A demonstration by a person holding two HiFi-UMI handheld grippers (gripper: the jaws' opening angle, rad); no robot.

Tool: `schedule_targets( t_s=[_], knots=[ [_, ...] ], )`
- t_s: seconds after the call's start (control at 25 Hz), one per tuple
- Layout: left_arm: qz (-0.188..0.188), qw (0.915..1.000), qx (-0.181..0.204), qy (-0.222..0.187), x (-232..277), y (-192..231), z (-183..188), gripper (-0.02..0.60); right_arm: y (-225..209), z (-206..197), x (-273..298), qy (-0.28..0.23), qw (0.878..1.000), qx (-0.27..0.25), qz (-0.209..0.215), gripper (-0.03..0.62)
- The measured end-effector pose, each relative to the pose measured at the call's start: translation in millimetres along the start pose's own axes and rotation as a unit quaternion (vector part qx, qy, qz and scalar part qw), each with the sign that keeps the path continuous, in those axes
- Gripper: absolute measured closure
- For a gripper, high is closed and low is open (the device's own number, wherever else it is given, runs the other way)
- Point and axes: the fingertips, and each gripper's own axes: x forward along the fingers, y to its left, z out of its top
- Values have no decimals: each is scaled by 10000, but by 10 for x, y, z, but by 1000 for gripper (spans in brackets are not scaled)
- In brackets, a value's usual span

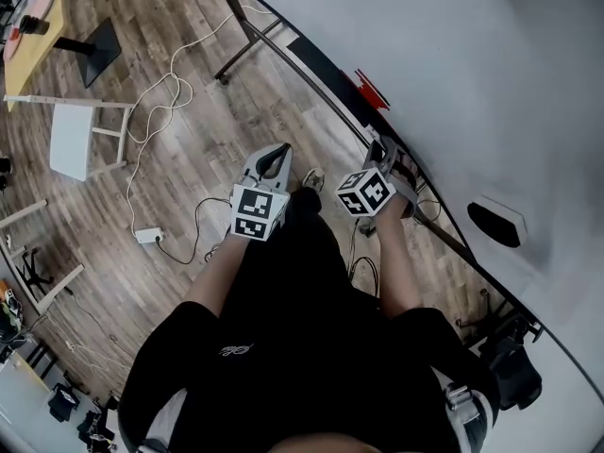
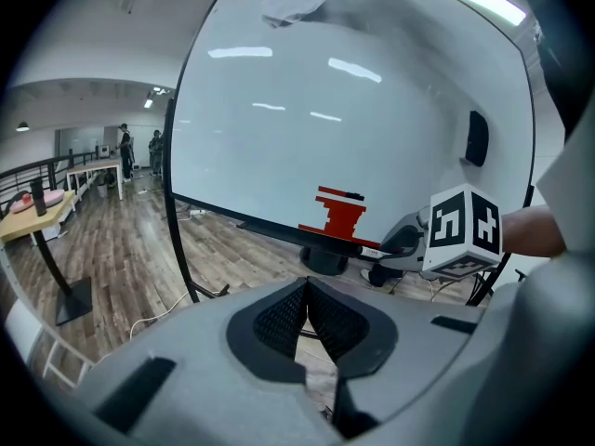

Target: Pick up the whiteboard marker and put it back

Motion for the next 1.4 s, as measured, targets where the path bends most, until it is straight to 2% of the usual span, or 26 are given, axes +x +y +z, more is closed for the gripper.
schedule_targets(
  t_s=[0.32,0.96,1.4],
  knots=[
    [-29,10000,11,-12,23,-29,-35,574,12,10,11,6,9998,51,168,536],
    [-31,9999,57,99,-44,-93,-87,574,3,2,-4,-128,9998,73,93,536],
    [18,10000,62,24,-95,-84,-79,574,-15,-1,-10,-182,9997,154,59,530]
  ],
)
